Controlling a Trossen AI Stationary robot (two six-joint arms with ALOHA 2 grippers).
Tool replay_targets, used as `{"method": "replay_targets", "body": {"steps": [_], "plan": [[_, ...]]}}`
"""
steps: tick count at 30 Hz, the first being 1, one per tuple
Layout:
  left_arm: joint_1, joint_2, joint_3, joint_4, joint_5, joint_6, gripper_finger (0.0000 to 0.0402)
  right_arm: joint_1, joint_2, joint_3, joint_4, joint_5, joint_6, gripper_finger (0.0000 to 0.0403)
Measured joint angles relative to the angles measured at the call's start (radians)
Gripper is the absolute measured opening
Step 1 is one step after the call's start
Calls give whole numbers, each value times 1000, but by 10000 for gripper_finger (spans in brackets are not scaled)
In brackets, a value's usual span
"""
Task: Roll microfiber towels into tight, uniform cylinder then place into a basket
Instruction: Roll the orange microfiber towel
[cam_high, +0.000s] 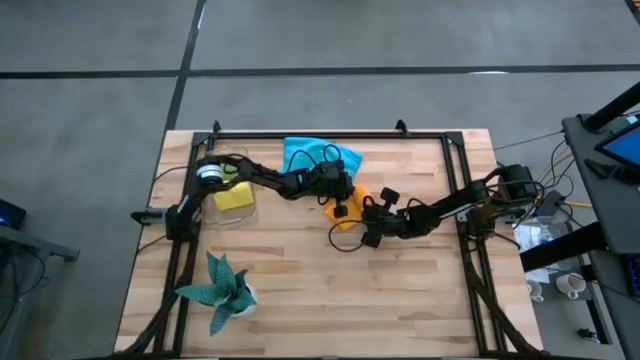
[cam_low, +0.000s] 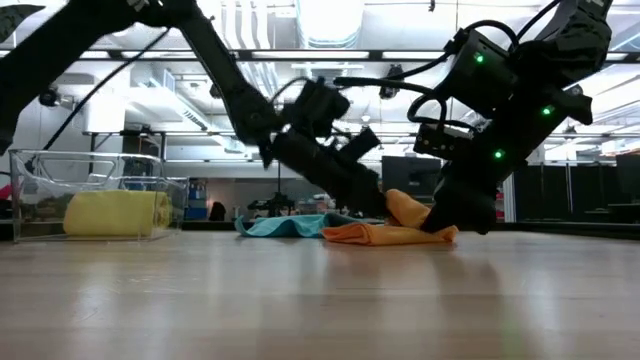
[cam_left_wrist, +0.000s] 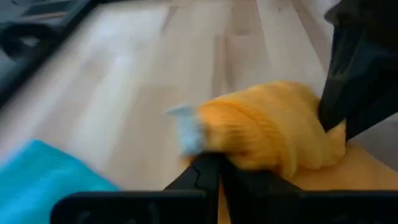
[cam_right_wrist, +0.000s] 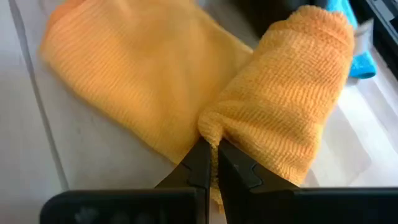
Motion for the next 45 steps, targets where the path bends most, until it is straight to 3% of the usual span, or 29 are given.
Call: {"method": "replay_targets", "body": {"steps": [7,10,16,22,34,45], "plan": [[1,-103,-4,-163,-181,101,0,0,0,-7,3,-10,5,13],[1,-145,-16,-190,-205,128,0,0,0,-7,4,-9,5,13],[2,-213,-124,-95,-81,149,0,-1,0,-10,13,-10,8,13],[13,-189,-234,233,106,73,0,-1,1,-13,33,-10,8,13],[19,-8,-49,177,177,-67,0,-1,2,-13,34,-10,7,13],[17,2,-67,152,177,-65,0,-1,2,-14,35,-10,6,13]]}}
